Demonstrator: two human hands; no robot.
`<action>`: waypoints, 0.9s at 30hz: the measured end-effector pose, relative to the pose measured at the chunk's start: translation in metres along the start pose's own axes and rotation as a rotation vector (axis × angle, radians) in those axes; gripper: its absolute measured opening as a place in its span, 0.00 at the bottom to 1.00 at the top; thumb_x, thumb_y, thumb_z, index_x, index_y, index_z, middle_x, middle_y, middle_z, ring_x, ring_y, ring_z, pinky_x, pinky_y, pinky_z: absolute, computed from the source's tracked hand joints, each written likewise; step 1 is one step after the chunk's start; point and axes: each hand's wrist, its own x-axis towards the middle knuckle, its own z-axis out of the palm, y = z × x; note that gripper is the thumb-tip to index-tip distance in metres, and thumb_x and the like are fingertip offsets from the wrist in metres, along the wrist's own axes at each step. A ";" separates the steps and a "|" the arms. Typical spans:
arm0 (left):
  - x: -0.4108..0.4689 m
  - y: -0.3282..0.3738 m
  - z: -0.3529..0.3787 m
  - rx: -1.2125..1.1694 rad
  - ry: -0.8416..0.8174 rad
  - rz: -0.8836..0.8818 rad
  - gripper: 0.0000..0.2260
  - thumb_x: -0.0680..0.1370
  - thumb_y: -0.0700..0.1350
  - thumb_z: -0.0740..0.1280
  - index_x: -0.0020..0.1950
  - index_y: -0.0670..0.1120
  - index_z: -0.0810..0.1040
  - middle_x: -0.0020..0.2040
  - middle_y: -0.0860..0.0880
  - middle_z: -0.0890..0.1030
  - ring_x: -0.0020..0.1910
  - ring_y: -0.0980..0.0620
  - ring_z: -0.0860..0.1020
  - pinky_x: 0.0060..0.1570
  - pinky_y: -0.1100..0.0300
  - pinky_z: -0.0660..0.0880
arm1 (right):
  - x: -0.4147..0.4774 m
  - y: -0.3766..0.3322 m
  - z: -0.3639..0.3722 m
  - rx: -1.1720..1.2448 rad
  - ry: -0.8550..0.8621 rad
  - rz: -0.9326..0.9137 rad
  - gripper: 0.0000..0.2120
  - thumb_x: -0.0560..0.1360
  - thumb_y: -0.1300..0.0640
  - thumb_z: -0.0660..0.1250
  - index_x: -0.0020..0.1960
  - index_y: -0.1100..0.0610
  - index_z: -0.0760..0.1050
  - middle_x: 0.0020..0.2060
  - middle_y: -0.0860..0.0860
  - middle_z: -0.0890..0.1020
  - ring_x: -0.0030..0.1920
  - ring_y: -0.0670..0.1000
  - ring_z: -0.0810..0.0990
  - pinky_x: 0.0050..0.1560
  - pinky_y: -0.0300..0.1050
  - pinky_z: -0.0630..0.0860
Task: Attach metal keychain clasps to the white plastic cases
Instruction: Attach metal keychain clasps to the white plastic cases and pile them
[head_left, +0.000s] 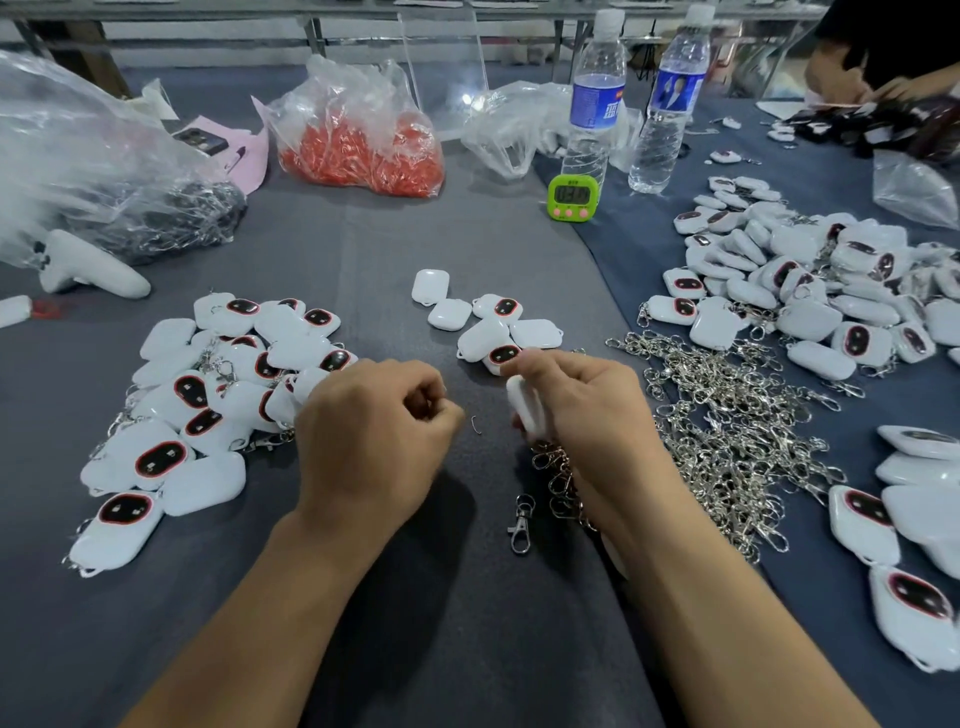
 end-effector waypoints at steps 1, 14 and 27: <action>-0.001 0.000 0.001 0.091 -0.023 0.085 0.08 0.63 0.45 0.79 0.33 0.50 0.80 0.29 0.54 0.77 0.31 0.52 0.71 0.36 0.59 0.63 | 0.000 -0.002 -0.001 0.097 -0.026 0.053 0.11 0.73 0.57 0.70 0.45 0.65 0.82 0.37 0.61 0.78 0.38 0.55 0.71 0.43 0.53 0.67; 0.001 -0.003 0.011 -0.198 -0.476 0.060 0.04 0.70 0.49 0.77 0.43 0.56 0.87 0.34 0.58 0.80 0.36 0.58 0.76 0.36 0.72 0.66 | -0.002 0.008 0.003 -0.148 0.060 -0.217 0.17 0.71 0.73 0.67 0.46 0.51 0.78 0.40 0.45 0.85 0.37 0.43 0.80 0.41 0.42 0.78; -0.001 -0.001 0.011 -0.200 -0.443 -0.046 0.03 0.70 0.49 0.76 0.42 0.56 0.86 0.29 0.60 0.78 0.33 0.65 0.76 0.33 0.75 0.66 | -0.004 -0.003 -0.012 -0.461 0.092 -0.211 0.08 0.73 0.58 0.72 0.45 0.47 0.77 0.38 0.43 0.83 0.39 0.48 0.81 0.38 0.42 0.76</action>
